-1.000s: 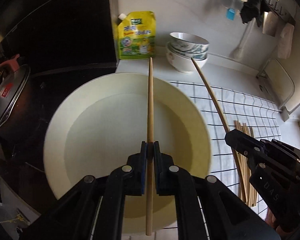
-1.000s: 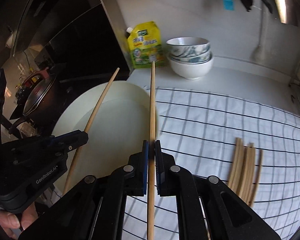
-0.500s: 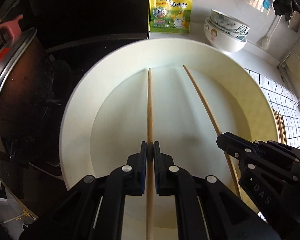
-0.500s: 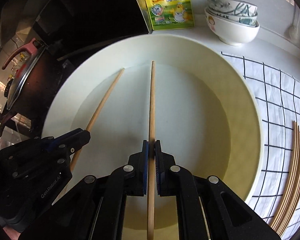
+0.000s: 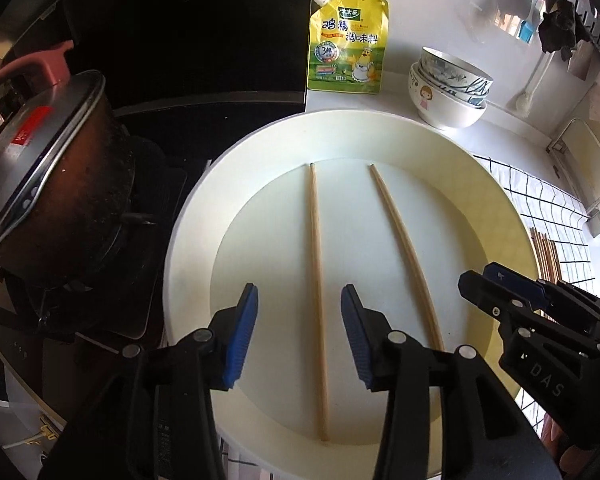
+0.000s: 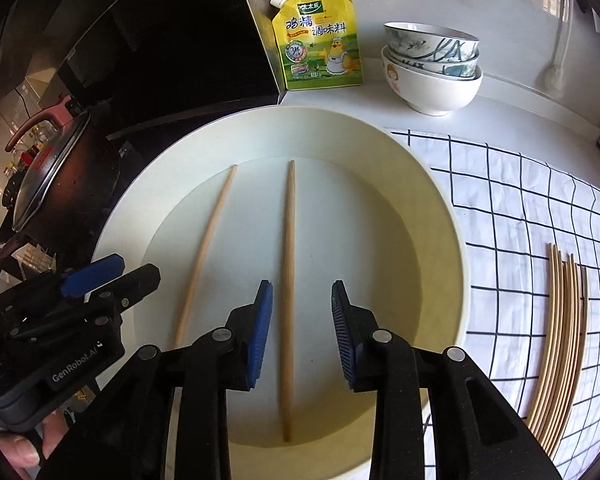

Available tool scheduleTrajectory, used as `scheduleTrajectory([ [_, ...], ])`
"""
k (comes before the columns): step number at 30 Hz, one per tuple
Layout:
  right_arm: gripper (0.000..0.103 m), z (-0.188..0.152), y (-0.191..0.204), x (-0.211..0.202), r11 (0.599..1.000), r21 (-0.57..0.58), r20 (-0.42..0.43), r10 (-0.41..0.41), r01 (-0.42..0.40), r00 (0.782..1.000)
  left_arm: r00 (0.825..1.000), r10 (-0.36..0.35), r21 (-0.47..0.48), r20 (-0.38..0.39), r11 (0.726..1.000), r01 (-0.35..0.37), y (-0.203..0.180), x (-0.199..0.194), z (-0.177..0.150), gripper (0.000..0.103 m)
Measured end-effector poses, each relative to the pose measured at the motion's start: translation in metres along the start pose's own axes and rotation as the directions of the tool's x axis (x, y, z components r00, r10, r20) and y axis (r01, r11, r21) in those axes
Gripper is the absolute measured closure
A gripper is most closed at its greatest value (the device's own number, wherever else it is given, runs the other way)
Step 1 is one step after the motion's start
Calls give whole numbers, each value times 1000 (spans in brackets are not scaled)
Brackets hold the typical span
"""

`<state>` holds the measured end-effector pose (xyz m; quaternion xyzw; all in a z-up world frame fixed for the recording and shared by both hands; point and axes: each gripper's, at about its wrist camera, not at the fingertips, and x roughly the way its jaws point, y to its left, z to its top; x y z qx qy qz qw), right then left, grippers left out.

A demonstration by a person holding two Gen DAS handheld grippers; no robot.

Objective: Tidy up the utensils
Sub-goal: 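Withdraw both open grippers from the basin back over the chopstick row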

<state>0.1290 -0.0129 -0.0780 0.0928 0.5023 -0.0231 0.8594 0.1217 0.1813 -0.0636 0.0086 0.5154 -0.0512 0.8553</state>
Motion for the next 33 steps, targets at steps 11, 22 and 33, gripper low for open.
scheduleTrajectory([
  [11, 73, -20, -6, -29, 1000, 8, 19, -14, 14, 1000, 1000, -6, 21, 16, 1000, 6, -7, -26, -17, 55],
  [22, 63, -44, -34, -70, 999, 31, 61, -33, 31, 998, 998, -30, 44, 58, 999, 28, -41, -53, -25, 43],
  [33, 54, -66, -97, -110, 993, 85, 91, -92, 85, 992, 995, -77, 97, 69, 993, 70, -110, -66, -33, 34],
])
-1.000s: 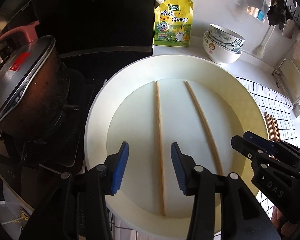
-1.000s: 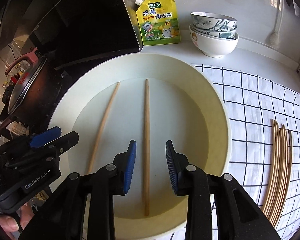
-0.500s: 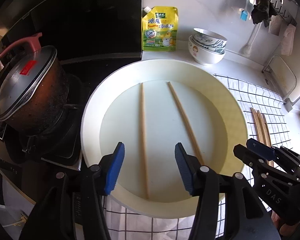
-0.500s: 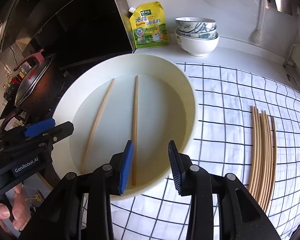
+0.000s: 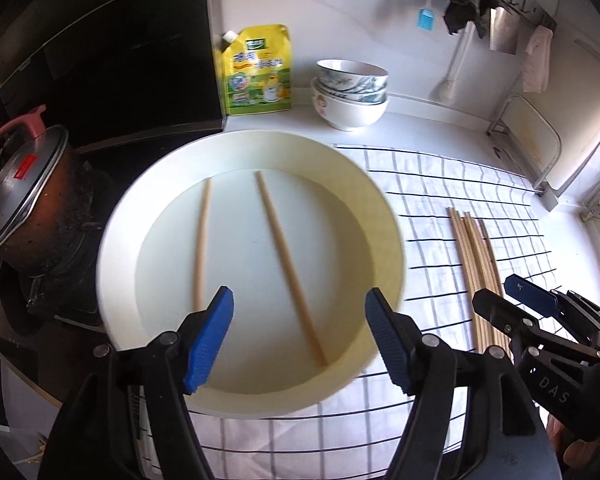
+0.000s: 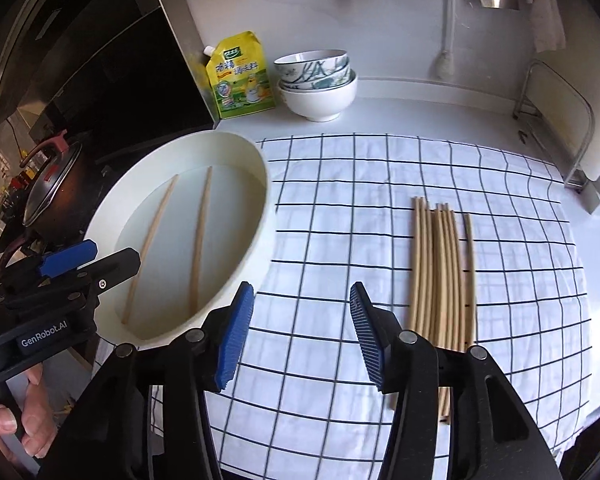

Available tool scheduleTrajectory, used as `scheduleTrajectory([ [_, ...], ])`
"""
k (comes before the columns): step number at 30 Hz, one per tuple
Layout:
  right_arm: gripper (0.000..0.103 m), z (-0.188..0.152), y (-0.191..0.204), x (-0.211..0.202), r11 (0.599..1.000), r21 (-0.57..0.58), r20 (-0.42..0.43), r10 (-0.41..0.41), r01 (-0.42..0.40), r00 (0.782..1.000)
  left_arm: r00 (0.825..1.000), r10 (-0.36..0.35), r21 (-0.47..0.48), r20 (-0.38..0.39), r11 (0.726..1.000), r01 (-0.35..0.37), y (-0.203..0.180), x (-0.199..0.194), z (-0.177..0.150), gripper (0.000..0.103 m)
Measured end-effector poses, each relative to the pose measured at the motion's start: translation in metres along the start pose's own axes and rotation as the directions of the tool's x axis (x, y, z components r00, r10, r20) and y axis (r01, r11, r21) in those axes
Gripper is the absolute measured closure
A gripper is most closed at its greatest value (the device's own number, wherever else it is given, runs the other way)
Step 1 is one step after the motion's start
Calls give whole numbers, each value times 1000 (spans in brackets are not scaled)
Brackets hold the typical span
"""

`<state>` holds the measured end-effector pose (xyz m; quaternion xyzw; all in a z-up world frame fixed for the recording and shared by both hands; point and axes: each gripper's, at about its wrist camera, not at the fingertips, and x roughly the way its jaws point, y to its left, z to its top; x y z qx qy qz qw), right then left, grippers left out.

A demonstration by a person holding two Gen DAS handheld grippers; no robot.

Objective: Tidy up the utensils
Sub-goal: 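Withdraw both open grippers from the basin back over the chopstick row, then grasp a chopstick with the left gripper while the right gripper grasps another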

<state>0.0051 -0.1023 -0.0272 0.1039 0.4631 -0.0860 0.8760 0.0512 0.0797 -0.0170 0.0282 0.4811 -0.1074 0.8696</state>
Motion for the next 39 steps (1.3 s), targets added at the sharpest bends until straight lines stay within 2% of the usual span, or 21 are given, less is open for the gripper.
scheduleTrajectory([
  [10, 49, -21, -91, -20, 993, 74, -15, -93, 93, 996, 997, -81, 52, 15, 995, 80, -80, 2, 1, 27],
  [20, 47, -43, -154, -6, 983, 91, -60, -154, 159, 986, 993, -101, 85, -62, 991, 106, -141, 38, -14, 22],
  [26, 47, -51, -171, 21, 986, 86, -104, -135, 144, 985, 991, -74, 100, -114, 991, 85, -159, 65, -24, 22],
  [39, 46, -50, -172, 60, 991, 70, -138, -106, 117, 985, 985, -27, 71, -171, 997, 39, -160, 100, -33, 22],
])
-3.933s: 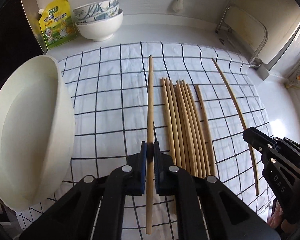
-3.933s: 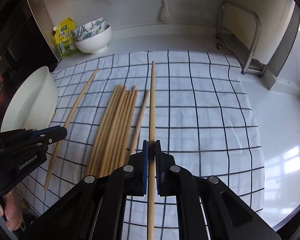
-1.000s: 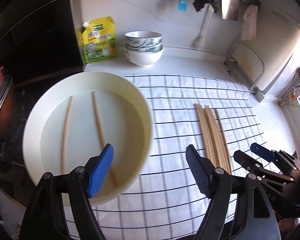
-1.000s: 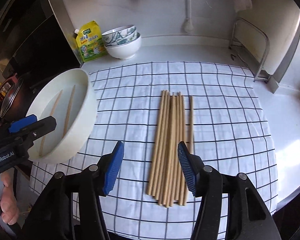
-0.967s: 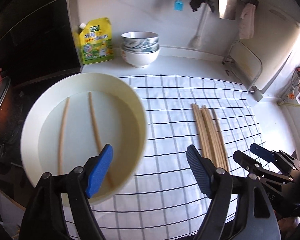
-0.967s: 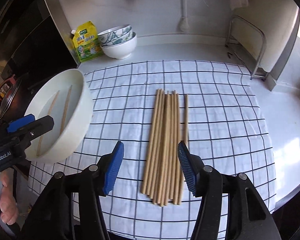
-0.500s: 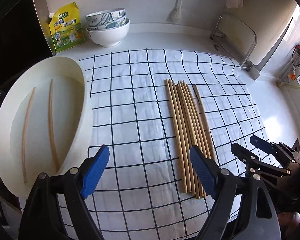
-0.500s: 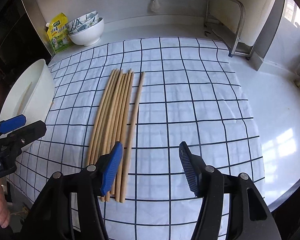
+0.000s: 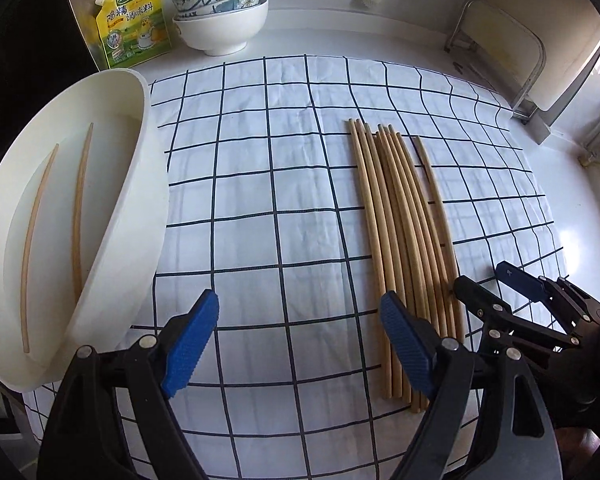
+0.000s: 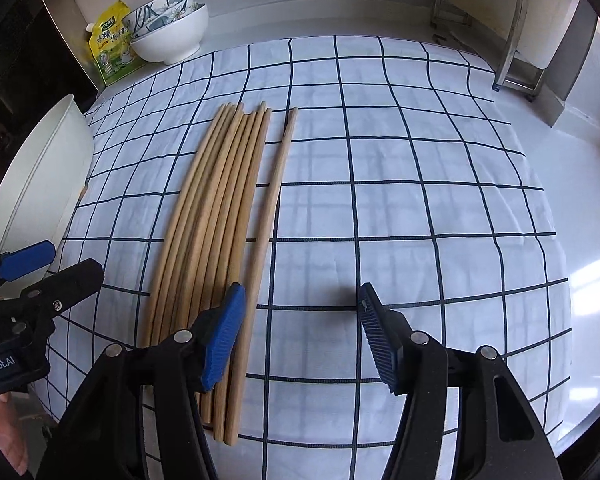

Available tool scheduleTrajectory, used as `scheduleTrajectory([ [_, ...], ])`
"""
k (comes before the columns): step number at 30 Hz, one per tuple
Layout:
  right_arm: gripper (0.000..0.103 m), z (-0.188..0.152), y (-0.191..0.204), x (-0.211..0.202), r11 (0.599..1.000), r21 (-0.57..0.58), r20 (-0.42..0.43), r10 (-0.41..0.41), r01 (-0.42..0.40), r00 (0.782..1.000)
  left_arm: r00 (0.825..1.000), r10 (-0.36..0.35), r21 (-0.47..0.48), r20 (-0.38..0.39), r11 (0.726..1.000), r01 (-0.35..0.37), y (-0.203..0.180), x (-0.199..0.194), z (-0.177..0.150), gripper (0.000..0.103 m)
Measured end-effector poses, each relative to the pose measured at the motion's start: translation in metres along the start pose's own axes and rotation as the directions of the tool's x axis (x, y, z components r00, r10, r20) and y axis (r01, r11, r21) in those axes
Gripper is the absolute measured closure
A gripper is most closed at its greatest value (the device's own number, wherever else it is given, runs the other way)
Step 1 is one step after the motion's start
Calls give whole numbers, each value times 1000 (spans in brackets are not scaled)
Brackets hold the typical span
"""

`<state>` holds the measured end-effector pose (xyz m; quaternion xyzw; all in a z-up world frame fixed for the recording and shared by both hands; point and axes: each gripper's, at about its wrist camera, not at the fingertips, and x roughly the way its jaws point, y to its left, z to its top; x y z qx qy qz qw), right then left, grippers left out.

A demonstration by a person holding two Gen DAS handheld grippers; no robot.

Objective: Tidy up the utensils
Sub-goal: 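Grasp a chopstick with the left gripper while the right gripper grasps another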

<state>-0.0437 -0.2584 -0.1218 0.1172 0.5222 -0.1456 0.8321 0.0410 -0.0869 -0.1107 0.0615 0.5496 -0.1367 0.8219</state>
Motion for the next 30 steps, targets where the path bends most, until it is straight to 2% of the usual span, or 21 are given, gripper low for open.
scheduleTrajectory([
  [7, 45, 1, 1, 0, 998, -35, 20, -46, 47, 999, 1000, -5, 2, -9, 1000, 5, -5, 9, 2, 22],
  [16, 45, 0, -28, -4, 997, 2, 28, -83, 83, 996, 1000, 4, 4, -23, 1000, -4, -14, 29, 8, 22],
  [26, 45, 0, -31, -6, 997, 2, 40, -71, 71, 997, 998, 56, 29, -33, 998, -55, -22, 45, 14, 20],
  [30, 45, 1, -30, -5, 998, -6, 41, -66, 67, 997, 997, 76, 28, -27, 997, -75, -25, 49, 17, 16],
])
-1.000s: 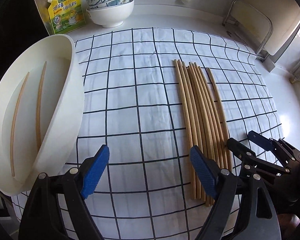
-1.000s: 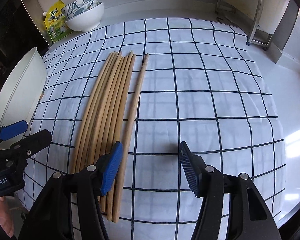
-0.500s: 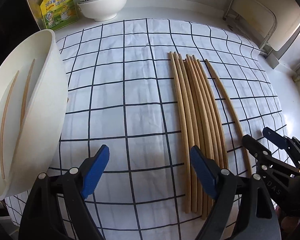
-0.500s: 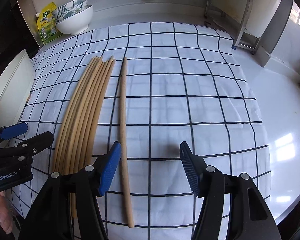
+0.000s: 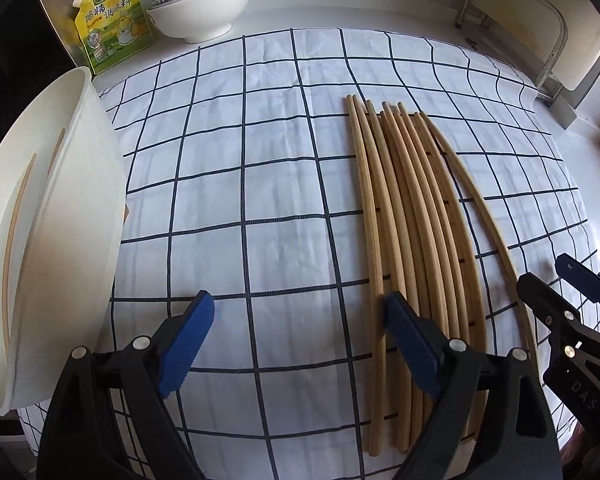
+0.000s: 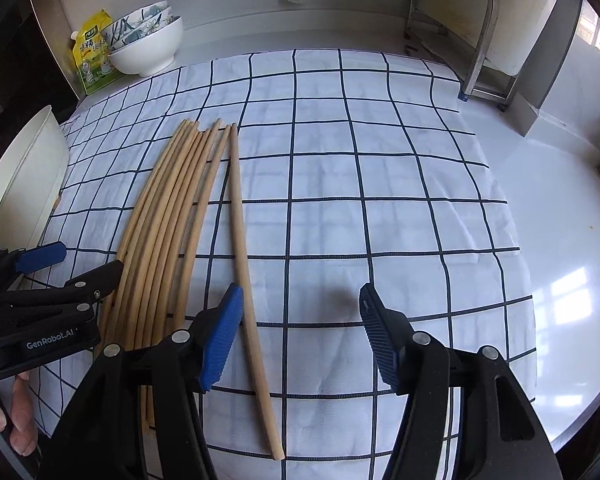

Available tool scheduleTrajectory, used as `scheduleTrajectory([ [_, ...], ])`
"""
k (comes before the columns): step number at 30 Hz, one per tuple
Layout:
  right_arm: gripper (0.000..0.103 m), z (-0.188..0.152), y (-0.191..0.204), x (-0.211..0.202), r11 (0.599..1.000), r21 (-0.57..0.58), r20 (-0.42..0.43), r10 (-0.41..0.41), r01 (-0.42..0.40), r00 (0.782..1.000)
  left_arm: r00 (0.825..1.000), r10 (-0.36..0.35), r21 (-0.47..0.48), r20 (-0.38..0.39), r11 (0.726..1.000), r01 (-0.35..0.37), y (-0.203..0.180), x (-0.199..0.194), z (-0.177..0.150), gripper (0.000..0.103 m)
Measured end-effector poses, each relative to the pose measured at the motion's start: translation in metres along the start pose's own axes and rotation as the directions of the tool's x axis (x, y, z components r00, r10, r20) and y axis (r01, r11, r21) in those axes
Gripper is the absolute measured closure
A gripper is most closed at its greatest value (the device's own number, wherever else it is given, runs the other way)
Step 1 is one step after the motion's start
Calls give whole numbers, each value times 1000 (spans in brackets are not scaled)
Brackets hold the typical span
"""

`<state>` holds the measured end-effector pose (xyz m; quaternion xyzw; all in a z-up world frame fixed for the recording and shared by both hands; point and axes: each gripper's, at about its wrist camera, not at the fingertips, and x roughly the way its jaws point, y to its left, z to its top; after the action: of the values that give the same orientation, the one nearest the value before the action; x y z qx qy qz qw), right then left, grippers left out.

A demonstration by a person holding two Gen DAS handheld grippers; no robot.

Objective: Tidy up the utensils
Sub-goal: 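Grasp a chopstick with the left gripper while the right gripper grasps another, then lift the chopstick in the left gripper toward the basin while the right gripper carries its own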

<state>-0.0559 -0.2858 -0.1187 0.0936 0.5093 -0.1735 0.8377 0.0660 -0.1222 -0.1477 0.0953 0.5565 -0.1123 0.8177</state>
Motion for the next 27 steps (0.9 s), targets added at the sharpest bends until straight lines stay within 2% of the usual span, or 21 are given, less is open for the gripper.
scheduleTrajectory([
  [9, 45, 2, 9, 9, 998, -54, 5, -14, 15, 1000, 1000, 18, -13, 9, 1000, -18, 1, 1, 7, 16],
  [11, 45, 3, 12, 10, 997, -76, 16, -20, 21, 1000, 1000, 13, -23, 8, 1000, -13, 1, 2, 10, 19],
  [14, 46, 3, 17, 10, 994, -108, 32, -18, 22, 999, 1000, -1, -29, 12, 1000, 1, -3, 2, 16, 31],
  [16, 59, 4, 19, 11, 993, -117, 34, 7, -3, 999, 1000, -16, -20, 17, 1000, 16, -7, 1, 19, 44],
  [17, 62, 3, 21, 10, 992, -124, 35, 12, -8, 999, 1000, -19, -11, 18, 1000, 19, -11, 0, 19, 50],
  [19, 78, 3, 27, 9, 988, -155, 36, 24, -18, 999, 999, -25, 15, 23, 1000, 25, -18, -2, 20, 63],
  [20, 82, 3, 31, 9, 985, -173, 35, 30, -24, 999, 999, -22, 26, 26, 999, 22, -21, -2, 19, 71],
  [21, 90, 2, 34, 9, 982, -186, 34, 36, -29, 999, 999, -31, 36, 25, 999, 30, -24, -3, 19, 83],
  [22, 96, 2, 36, 9, 980, -197, 32, 39, -32, 999, 999, -47, 39, 21, 998, 46, -25, -3, 20, 89],
  [23, 96, 3, 38, 9, 979, -203, 31, 39, -32, 999, 999, -49, 43, 18, 998, 48, -27, -3, 19, 95],
  [27, 97, 4, 31, 8, 984, -164, 23, 67, -63, 997, 998, -55, 46, 8, 997, 54, -27, -3, 18, 96],
])
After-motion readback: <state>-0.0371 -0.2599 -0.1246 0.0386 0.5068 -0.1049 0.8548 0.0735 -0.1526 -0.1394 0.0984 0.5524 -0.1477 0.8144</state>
